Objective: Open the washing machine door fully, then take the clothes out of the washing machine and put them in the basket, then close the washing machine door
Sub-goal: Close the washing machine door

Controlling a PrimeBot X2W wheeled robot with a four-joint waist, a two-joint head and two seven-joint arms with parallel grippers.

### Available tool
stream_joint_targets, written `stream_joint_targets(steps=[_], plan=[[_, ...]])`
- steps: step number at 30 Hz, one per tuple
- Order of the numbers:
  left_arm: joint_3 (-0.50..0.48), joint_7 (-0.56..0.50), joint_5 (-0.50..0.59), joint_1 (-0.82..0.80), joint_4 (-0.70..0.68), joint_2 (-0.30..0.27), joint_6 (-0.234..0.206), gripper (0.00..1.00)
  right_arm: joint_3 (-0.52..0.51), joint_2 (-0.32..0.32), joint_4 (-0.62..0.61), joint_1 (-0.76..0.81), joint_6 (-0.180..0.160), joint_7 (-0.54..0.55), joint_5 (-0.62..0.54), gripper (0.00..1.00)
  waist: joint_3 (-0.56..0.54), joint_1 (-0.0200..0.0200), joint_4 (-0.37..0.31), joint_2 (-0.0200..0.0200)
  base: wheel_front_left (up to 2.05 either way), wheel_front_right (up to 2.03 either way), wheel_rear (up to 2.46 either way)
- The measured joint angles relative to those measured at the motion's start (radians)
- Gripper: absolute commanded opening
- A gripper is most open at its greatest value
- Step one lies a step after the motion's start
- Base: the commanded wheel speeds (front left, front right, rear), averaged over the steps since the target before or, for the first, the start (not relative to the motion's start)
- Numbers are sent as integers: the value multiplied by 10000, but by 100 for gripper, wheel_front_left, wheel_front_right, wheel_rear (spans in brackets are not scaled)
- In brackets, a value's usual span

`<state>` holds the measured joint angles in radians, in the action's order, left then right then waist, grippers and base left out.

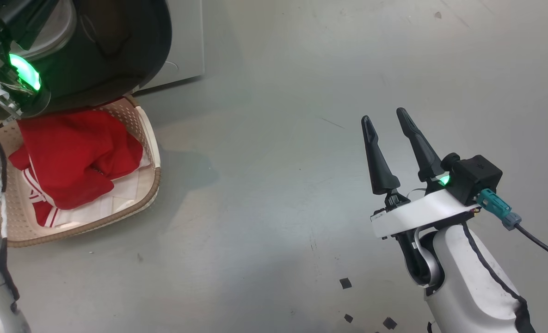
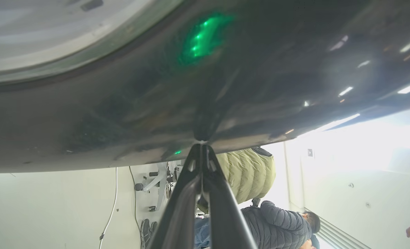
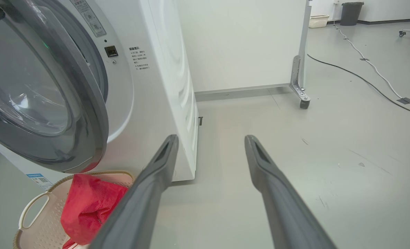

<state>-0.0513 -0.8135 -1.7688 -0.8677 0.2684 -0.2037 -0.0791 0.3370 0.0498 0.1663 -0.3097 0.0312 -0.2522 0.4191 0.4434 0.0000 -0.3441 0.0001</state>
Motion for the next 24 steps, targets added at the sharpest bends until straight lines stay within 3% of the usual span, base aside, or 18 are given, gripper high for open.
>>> stream_joint_targets(steps=[7, 14, 15, 18, 20, 24], plan=[[-84, -318, -130, 163, 59, -13, 518, 0, -169, -2, 33, 1, -77, 0, -123, 100, -180, 0, 393, 0, 0, 0, 0], [-157, -485, -174, 1390, -21, 10, 1250, 0, -428, -2, 196, 41, -77, -2, -468, 100, -445, 0, 915, 0, 0, 0, 0], [-157, -483, -174, 1567, -46, 27, 1384, 16, -468, 0, 226, 59, -77, -2, -499, 100, -491, 0, 994, 0, 0, 0, 0], [-196, -458, -151, 2080, -203, 105, 1695, 48, -554, 0, 324, 128, -77, -2, -596, 100, -645, 0, 1234, 0, 0, 0, 0], [-324, -336, -148, 2427, -324, 236, 1824, 96, -639, 19, 351, 180, -77, -2, -654, 100, -759, 0, 1393, 0, 0, 0, 0], [-614, 132, -71, 3157, -642, 560, 1985, 100, -828, 174, 395, 399, -81, -2, -771, 100, -997, 0, 1723, 0, 0, 0, 0]])
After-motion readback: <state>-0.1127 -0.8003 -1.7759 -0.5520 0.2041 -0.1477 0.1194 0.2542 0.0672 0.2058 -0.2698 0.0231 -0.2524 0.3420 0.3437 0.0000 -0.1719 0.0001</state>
